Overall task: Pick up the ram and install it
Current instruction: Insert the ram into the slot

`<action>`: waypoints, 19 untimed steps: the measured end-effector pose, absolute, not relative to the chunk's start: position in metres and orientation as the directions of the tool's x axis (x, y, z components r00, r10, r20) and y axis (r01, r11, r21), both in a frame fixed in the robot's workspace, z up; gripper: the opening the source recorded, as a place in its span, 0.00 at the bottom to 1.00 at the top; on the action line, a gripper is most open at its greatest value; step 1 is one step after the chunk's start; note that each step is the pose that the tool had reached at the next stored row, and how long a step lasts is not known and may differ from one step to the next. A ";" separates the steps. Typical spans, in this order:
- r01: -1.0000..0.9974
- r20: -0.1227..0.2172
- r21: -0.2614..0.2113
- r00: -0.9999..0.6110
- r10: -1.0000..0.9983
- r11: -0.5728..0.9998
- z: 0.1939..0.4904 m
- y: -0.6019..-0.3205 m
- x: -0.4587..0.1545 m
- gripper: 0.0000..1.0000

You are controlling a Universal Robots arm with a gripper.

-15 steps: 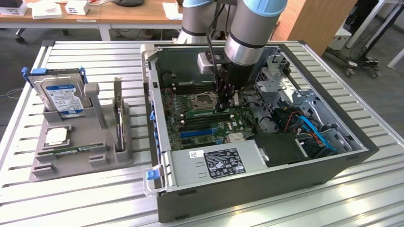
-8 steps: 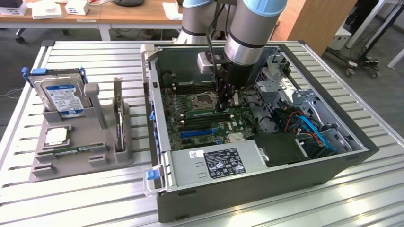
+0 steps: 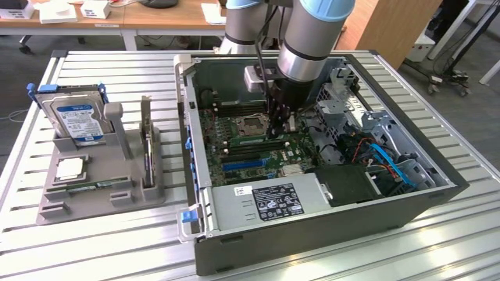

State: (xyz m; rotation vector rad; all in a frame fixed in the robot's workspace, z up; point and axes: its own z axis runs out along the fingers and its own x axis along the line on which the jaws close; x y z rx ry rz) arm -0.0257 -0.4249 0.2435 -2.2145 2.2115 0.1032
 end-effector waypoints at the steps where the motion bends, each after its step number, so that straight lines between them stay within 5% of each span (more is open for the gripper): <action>1: -0.999 -0.054 0.039 0.000 -0.999 -0.002 0.243 -0.425 -0.026 0.11; 19: -0.999 -0.054 0.039 0.000 -0.999 -0.002 0.238 -0.425 -0.026 0.11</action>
